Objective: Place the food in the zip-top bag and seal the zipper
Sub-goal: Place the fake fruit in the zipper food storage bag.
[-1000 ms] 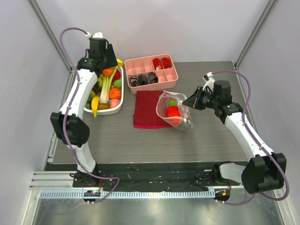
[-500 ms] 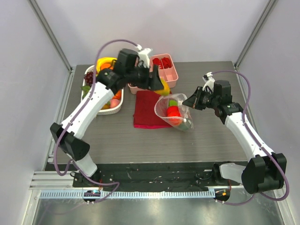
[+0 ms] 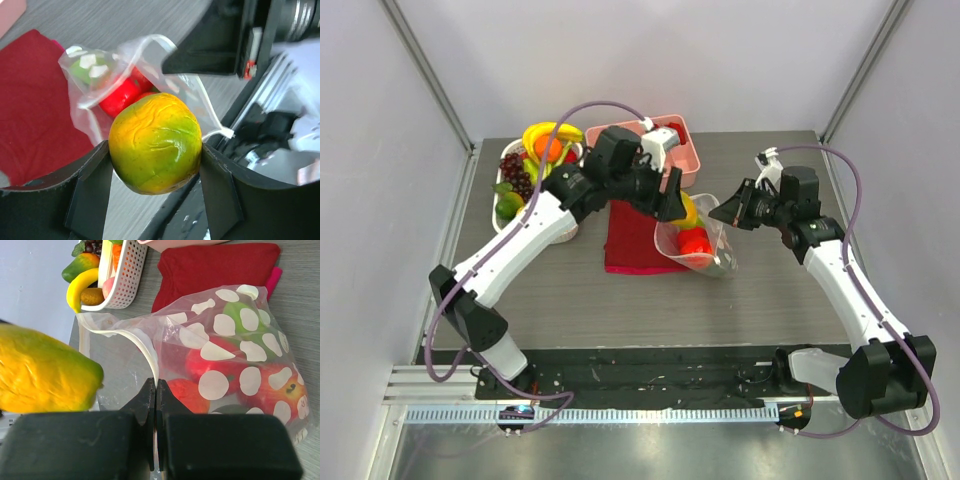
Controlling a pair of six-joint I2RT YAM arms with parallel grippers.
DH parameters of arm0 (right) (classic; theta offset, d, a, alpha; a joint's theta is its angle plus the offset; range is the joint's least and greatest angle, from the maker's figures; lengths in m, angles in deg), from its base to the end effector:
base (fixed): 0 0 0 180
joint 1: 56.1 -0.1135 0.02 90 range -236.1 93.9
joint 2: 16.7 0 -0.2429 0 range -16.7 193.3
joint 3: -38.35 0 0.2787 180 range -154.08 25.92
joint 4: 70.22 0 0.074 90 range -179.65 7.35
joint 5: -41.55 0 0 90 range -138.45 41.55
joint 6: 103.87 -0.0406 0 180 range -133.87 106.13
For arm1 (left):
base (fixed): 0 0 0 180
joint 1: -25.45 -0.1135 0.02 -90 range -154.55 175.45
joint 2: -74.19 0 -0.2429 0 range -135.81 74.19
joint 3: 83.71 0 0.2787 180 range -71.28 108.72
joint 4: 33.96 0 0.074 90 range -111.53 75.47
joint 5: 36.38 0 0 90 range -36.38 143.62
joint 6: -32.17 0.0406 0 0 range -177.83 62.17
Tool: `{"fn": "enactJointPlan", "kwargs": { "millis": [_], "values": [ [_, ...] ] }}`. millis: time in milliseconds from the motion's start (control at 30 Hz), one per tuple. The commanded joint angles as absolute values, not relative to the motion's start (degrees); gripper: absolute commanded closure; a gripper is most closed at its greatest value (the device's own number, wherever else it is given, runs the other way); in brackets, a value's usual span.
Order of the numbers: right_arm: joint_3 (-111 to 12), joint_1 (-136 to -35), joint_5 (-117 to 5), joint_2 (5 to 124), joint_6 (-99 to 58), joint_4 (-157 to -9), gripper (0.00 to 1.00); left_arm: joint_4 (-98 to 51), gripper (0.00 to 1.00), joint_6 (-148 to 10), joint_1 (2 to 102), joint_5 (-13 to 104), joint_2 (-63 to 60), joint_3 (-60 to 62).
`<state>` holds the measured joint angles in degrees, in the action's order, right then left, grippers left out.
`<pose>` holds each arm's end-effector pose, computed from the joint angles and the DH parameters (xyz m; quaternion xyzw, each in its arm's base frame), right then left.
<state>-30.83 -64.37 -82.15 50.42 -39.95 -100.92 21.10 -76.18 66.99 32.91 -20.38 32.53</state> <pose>0.2923 0.0653 0.2956 -0.0187 0.8361 0.3824 0.3929 0.2838 -0.2706 0.3969 0.2576 0.8313 -0.3700 0.3252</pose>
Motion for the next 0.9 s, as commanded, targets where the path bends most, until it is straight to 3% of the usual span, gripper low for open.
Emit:
{"fn": "enactJointPlan", "kwargs": {
  "millis": [0, 67, 200, 300, 400, 433, 700, 867],
  "values": [
    [-33.5, -64.5, -83.2, 48.8, -41.3, -99.2, 0.99, 20.3, 0.61, -67.2, 74.2, 48.2, -17.4, 30.1],
    [-33.6, -64.5, -83.3, 48.5, -41.6, -99.4, 0.99, 16.2, 0.49, -65.6, 75.4, 55.9, -17.6, 27.9],
    [-34.3, -64.4, -83.8, 48.7, -42.9, -99.5, 0.99, 6.3, 0.45, -59.2, 79.0, 65.8, -19.1, 25.1],
    [-35.2, -64.5, -84.0, 49.1, -43.0, -99.6, 0.99, 1.3, 0.37, -51.3, 80.5, 75.0, -22.4, 25.2],
    [-35.3, -64.4, -84.2, 49.3, -43.4, -99.7, 0.99, 0.9, 0.06, -49.6, 80.5, 78.8, -25.0, 27.2],
    [-35.3, -64.4, -84.2, 49.2, -43.4, -99.7, 0.99, 1.3, 0.00, -49.5, 80.5, 78.1, -24.9, 27.9],
    [-34.7, -64.4, -83.9, 49.0, -43.4, -99.7, 0.99, 6.7, 0.00, -64.3, 74.7, 69.5, -12.3, 21.4],
    [-34.5, -64.4, -84.0, 49.3, -43.7, -99.4, 0.99, 14.7, 0.08, -76.8, 67.1, 55.2, -9.5, 15.7]
  ]
}}
